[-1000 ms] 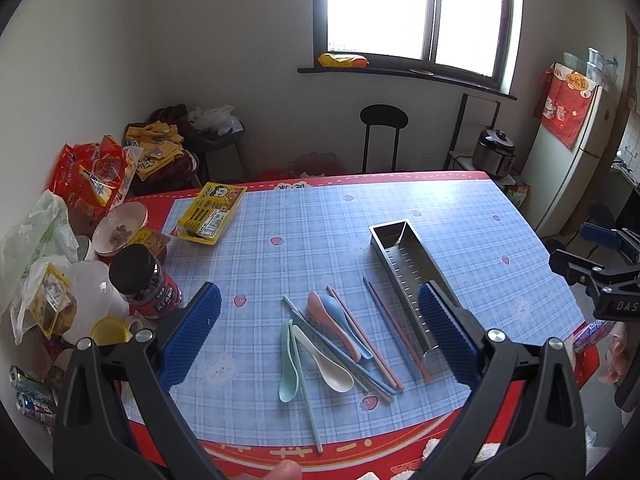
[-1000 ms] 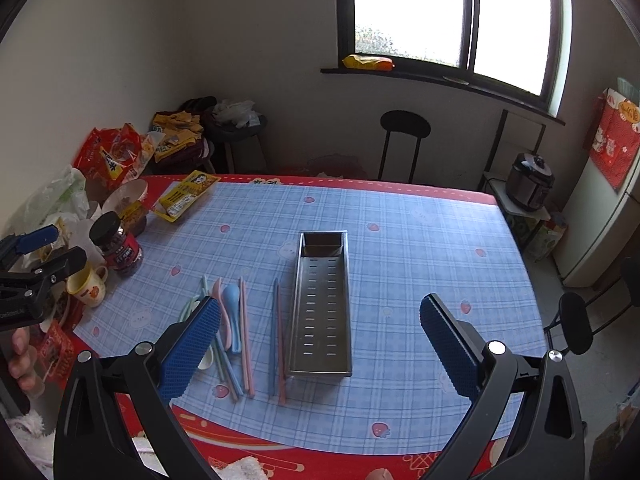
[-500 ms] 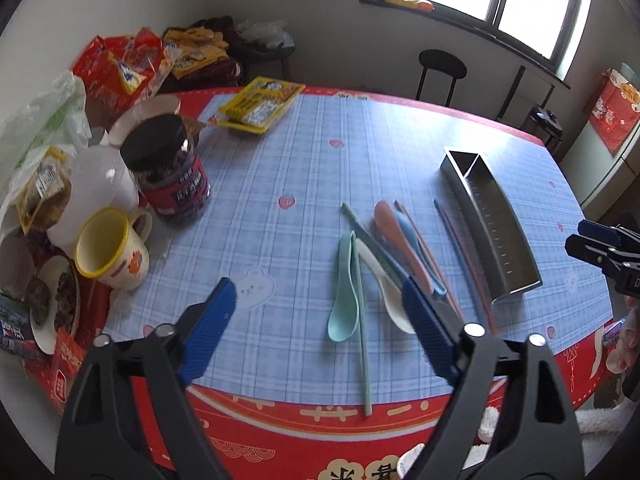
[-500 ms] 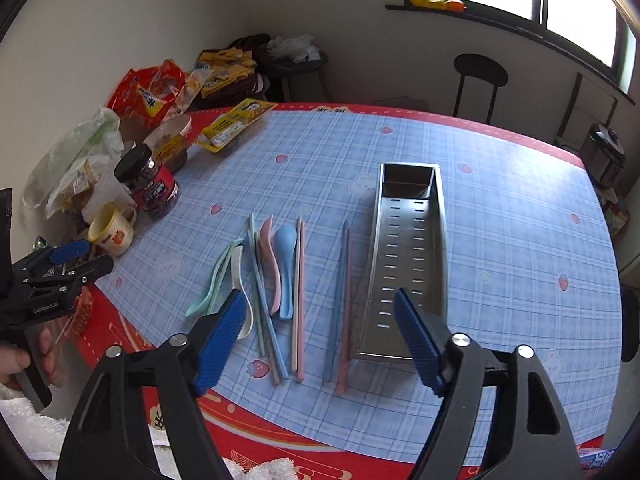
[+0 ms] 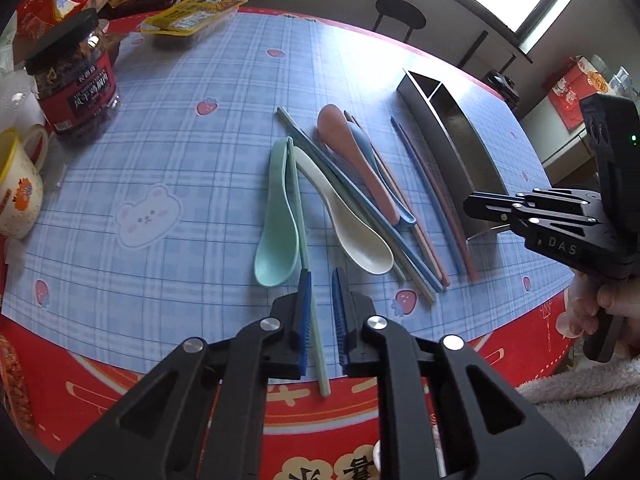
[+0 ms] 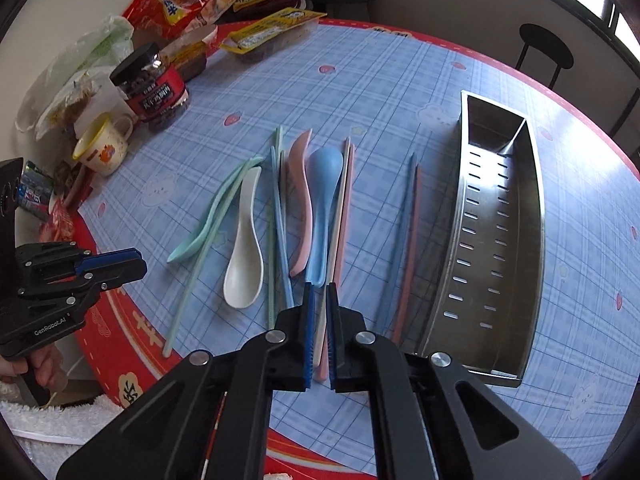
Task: Organize utensils
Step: 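Close the left tool on a green chopstick while the right tool grasps a pink chopstick, then lift both held chopsticks and carry them toward the steel tray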
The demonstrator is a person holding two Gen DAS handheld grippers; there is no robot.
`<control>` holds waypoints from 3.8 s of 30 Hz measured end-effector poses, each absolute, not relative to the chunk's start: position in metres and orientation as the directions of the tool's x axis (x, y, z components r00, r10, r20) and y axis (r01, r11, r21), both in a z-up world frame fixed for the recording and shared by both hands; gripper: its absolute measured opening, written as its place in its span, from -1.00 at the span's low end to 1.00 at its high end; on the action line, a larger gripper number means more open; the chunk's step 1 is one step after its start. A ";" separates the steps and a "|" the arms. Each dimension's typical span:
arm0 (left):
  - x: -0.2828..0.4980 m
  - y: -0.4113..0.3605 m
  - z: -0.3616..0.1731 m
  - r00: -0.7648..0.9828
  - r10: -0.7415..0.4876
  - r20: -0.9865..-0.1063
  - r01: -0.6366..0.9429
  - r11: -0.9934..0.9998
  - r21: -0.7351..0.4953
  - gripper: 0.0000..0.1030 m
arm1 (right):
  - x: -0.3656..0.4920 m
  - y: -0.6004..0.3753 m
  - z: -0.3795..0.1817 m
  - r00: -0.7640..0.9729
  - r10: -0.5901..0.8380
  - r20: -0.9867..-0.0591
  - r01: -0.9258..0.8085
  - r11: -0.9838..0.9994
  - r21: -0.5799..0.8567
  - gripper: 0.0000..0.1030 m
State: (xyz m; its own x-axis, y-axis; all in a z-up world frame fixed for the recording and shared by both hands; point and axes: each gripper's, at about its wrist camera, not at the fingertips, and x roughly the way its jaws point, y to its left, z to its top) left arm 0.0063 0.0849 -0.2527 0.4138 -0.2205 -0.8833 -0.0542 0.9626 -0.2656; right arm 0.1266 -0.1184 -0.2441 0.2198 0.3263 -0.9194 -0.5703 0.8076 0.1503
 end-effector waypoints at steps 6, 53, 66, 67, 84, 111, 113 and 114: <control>0.015 0.084 -0.266 0.388 -0.248 -0.888 -0.073 0.952 -0.297 -0.72 | 0.143 -0.109 -0.266 0.209 0.268 -0.941 -0.559 0.822 0.110 -0.91; 0.043 0.082 -0.315 0.320 -0.235 -0.918 -0.135 0.948 -0.290 -0.64 | 0.197 -0.087 -0.301 0.145 0.221 -0.964 -0.469 0.873 0.130 -0.86; 0.046 0.096 -0.323 0.368 -0.247 -0.897 -0.209 0.917 -0.338 -0.76 | 0.180 -0.073 -0.301 0.199 0.179 -0.964 -0.524 0.850 0.049 -0.87; 0.046 0.095 -0.323 0.371 -0.244 -0.896 -0.202 0.921 -0.334 -0.76 | 0.178 -0.075 -0.301 0.198 0.184 -0.963 -0.522 0.851 0.056 -0.87; 0.048 0.080 -0.325 0.391 -0.190 -0.900 -0.143 0.954 -0.263 -0.75 | 0.151 -0.101 -0.296 0.197 0.223 -0.955 -0.500 0.860 0.098 -0.87; 0.012 0.105 -0.307 0.465 -0.286 -0.838 -0.173 0.899 -0.403 -0.80 | 0.117 -0.161 -0.267 0.215 0.427 -0.878 -0.382 0.864 0.327 -0.88; 0.007 0.109 -0.303 0.474 -0.295 -0.830 -0.196 0.883 -0.426 -0.80 | 0.115 -0.168 -0.262 0.226 0.448 -0.865 -0.375 0.860 0.347 -0.88; 0.004 0.111 -0.302 0.477 -0.303 -0.825 -0.207 0.873 -0.441 -0.80 | 0.115 -0.169 -0.260 0.231 0.456 -0.859 -0.372 0.858 0.355 -0.88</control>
